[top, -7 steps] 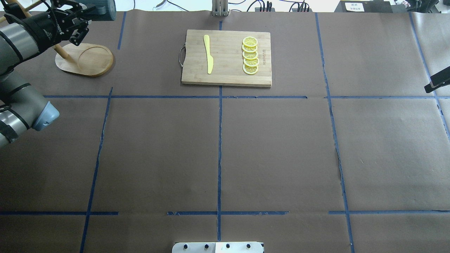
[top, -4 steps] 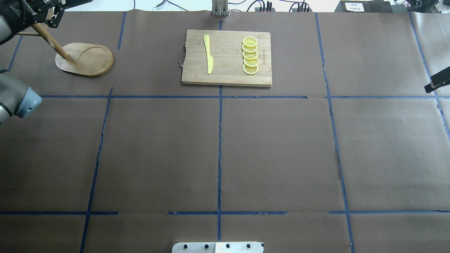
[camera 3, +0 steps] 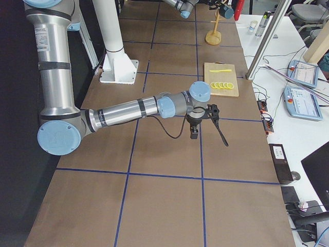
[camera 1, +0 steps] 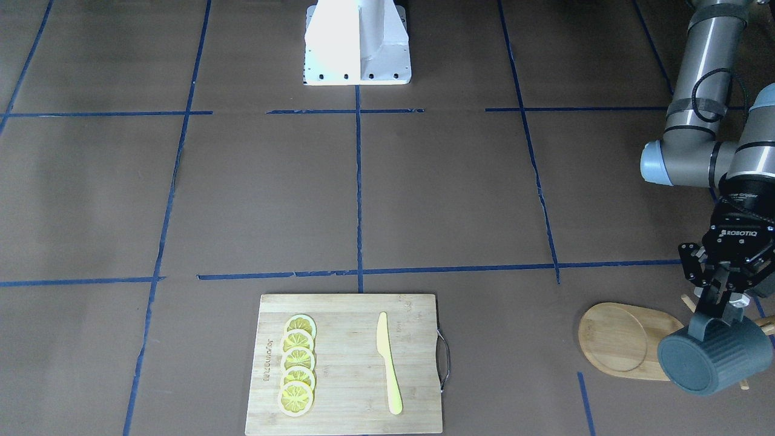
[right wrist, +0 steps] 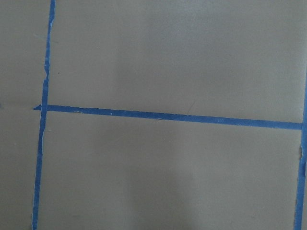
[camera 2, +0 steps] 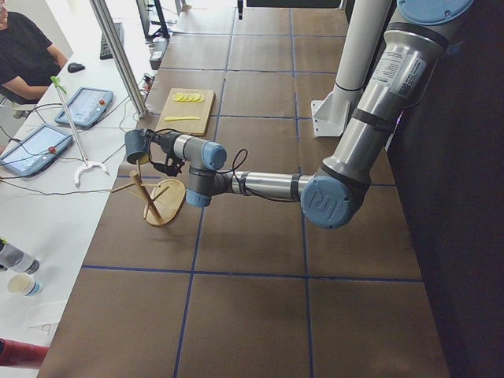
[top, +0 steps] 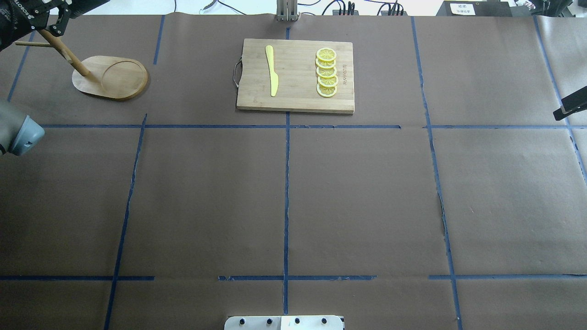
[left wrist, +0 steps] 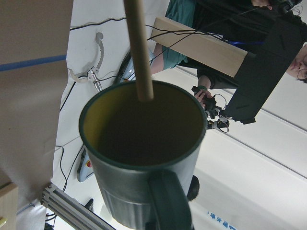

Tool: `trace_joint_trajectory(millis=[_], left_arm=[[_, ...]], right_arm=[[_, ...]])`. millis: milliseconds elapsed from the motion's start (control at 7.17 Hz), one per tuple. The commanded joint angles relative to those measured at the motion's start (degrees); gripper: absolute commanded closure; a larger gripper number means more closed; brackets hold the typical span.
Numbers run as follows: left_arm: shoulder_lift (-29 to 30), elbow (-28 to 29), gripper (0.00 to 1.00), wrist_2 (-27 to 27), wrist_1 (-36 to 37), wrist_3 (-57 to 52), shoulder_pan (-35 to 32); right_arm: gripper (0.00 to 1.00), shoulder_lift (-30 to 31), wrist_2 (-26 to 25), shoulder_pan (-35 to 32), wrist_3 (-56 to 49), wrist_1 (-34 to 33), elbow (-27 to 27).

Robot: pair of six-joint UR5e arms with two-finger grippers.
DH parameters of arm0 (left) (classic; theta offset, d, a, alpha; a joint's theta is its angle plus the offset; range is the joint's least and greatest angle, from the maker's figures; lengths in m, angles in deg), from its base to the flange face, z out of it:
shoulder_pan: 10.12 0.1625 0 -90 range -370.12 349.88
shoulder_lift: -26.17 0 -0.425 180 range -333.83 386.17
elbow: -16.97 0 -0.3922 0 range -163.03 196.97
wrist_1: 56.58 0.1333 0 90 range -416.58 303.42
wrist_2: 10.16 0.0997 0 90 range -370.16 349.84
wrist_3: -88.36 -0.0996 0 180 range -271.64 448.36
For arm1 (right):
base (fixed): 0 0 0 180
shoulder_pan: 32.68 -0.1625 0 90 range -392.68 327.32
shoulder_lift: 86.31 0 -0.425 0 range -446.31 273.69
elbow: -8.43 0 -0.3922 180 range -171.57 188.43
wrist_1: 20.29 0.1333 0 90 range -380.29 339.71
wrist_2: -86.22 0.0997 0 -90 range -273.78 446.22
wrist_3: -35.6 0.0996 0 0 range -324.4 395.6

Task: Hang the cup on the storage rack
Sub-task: 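Raise the mug with the left gripper and hook its handle onto a stand peg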

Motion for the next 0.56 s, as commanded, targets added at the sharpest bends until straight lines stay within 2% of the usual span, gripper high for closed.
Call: trace_joint_trajectory(millis=[0, 418], left_arm=[[-1.97, 0.08, 0.97, 0.14, -0.90, 1.87, -0.03], [-3.03, 0.96, 0.88, 0.14, -1.61, 1.87, 0.05]], right_arm=[[0.00, -0.07, -0.06, 0.00, -0.03, 0.01, 0.00], [0.00, -0.07, 0.03, 0.00, -0.03, 0.01, 0.00]])
